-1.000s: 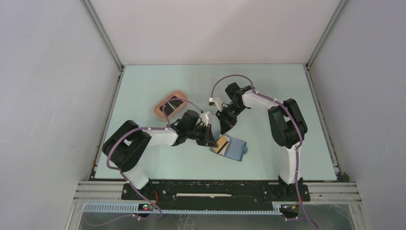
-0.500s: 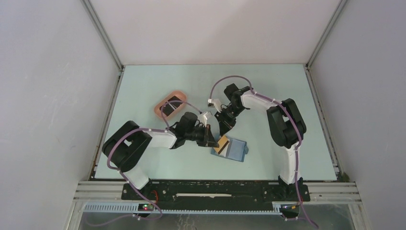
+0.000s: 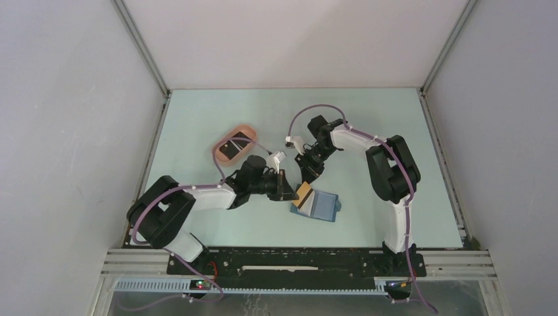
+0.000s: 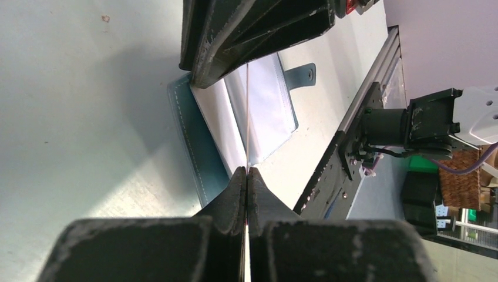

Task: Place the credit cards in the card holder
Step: Insert the credit card into the card holder.

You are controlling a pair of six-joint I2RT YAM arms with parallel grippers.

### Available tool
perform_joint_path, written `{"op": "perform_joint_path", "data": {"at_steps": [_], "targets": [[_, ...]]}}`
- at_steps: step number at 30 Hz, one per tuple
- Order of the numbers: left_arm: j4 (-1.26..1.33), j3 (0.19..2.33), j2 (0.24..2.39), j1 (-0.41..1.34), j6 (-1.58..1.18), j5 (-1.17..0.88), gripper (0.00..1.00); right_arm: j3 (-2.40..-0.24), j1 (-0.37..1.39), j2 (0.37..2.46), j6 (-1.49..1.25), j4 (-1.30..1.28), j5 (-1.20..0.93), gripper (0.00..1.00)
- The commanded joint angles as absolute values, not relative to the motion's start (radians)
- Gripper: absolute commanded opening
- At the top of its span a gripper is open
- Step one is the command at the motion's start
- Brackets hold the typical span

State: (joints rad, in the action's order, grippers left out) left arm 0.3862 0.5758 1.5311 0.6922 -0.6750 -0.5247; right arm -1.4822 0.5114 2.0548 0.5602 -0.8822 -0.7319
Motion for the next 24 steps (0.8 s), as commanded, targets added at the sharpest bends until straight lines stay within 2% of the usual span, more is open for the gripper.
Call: {"op": "perform_joint_path", "data": {"at_steps": [1, 24], "targets": [[0.443, 0.566, 1.534, 0.709, -0.699, -0.545, 0.0, -1.519, 0.522, 2.063, 0.57, -0.894, -0.747, 0.21], [0.463, 0.601, 1.646, 0.746, -0.73, -0.554, 0.0, -1.52, 0.525, 2.066, 0.571, -0.897, -0.746, 0.21]]}}
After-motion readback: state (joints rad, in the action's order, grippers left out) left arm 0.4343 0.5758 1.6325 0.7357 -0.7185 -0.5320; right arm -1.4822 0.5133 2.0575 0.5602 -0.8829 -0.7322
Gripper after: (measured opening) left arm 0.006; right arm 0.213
